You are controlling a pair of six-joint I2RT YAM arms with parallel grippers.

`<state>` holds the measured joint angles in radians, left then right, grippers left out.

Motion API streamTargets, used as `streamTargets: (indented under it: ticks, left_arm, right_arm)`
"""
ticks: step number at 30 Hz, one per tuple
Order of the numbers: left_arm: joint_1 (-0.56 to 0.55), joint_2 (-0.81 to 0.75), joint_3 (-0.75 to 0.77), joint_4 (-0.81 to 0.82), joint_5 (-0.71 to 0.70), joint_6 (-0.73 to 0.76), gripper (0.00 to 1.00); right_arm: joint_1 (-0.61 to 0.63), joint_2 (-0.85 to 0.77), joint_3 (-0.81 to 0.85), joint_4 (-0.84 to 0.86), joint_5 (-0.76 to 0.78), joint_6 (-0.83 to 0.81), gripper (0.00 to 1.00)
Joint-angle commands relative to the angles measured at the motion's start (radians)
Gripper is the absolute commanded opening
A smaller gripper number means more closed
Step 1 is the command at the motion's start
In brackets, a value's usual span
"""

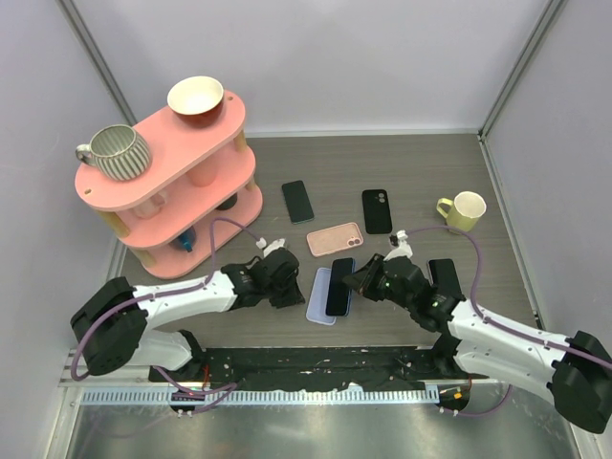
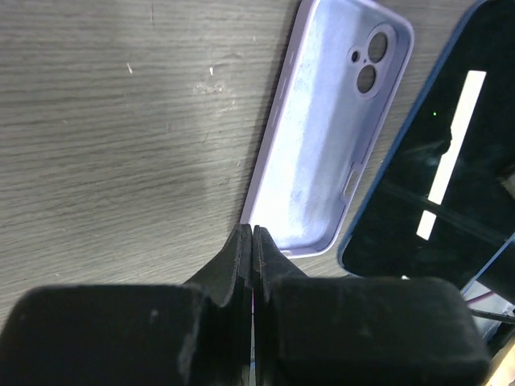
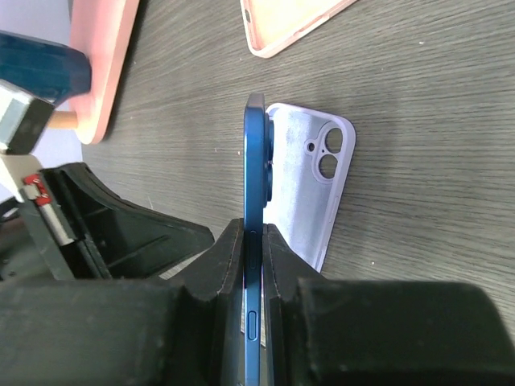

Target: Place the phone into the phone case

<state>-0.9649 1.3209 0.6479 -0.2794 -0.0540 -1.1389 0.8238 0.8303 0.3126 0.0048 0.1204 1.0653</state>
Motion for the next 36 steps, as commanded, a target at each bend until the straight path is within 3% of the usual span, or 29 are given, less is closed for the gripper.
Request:
streamTargets:
  ticks: [1,12,26,36]
  left_arm:
    - [0.031,0.001,0.062,-0.046,-0.067,0.033,0.00]
    - [0.071,0.086,0.056,0.014,-0.035,0.059,0.00]
    - [0.069,0.135,0.022,0.101,0.042,0.041,0.00]
    - [0.069,0.161,-0.001,0.158,0.080,0.027,0.00]
  right_arm:
    - [0.005,0.058,0.085,0.063,-0.042,-0.016,0.01]
    - [0.005,0.162,0.049,0.187,-0.037,0.114,0.01]
    - [0.005,0.240,0.026,0.195,-0.060,0.122,0.01]
    - [0.005,0.329,-0.006,0.307,-0.084,0.133,0.01]
